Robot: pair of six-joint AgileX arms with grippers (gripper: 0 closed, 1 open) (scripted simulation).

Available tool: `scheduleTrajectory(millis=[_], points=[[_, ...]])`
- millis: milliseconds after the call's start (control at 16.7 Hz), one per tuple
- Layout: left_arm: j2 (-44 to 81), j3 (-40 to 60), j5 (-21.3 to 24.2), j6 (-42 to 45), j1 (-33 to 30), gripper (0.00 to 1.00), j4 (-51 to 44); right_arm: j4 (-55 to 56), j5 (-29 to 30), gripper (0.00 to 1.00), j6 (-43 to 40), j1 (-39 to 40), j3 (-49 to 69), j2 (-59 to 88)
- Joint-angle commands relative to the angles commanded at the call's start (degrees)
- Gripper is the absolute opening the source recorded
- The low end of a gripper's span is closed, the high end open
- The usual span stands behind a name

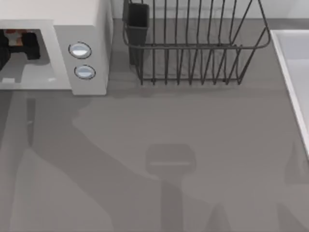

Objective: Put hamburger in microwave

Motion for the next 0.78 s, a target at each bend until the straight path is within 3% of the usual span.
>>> scheduleTrajectory(millis=[120, 180, 480, 780], points=[[0.00, 0.00, 0.00, 0.00, 0.00, 1.00, 0.00, 0.00, 0.00, 1.00, 0.00, 0.00, 0.00, 0.00], [-9.25, -14.35, 0.02, 0.00, 1.62, 1.00, 5.17, 0.00, 0.00, 1.00, 0.00, 0.00, 0.00, 0.00], [-12.03, -19.53, 0.75, 0.62, 2.25, 1.00, 7.87, 0.00, 0.00, 1.00, 0.00, 0.00, 0.00, 0.00], [-20.68, -34.21, 2.38, 1.74, 4.51, 1.00, 15.73, 0.00, 0.00, 1.00, 0.00, 0.00, 0.00, 0.00]])
